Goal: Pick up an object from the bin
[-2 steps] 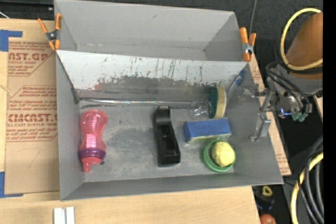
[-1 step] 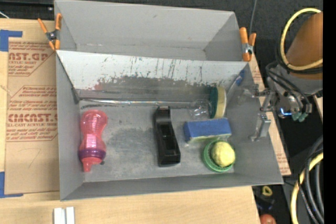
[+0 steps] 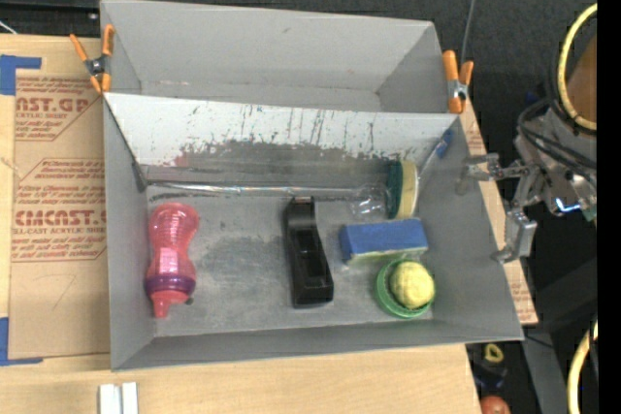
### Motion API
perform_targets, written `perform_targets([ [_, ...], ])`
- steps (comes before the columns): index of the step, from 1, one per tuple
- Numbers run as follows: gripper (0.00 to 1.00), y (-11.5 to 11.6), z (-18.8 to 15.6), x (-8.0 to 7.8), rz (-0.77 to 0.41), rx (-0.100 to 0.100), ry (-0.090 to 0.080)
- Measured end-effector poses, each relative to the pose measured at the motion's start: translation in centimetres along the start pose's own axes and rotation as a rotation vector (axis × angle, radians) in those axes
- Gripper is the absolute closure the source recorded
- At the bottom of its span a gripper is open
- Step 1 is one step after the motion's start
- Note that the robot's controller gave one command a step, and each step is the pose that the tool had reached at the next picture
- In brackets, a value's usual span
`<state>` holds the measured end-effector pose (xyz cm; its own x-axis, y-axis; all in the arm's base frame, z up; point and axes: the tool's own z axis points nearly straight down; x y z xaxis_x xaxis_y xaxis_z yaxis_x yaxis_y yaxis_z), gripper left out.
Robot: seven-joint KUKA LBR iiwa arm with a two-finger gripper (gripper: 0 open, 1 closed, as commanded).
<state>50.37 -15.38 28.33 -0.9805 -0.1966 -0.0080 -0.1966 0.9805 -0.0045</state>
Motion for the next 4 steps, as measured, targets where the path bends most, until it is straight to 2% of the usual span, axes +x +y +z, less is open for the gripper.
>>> perform_targets([
  [1,1.0,3.0,13.8,-0.8,0.226,-0.006,0.01],
  [2,1.0,2.9,13.7,-0.9,0.226,-0.003,0.006],
  [3,1.0,6.2,20.1,-3.0,-0.135,-0.008,0.004],
  [4,1.0,6.2,20.0,-3.0,-0.13,-0.008,0.002],
])
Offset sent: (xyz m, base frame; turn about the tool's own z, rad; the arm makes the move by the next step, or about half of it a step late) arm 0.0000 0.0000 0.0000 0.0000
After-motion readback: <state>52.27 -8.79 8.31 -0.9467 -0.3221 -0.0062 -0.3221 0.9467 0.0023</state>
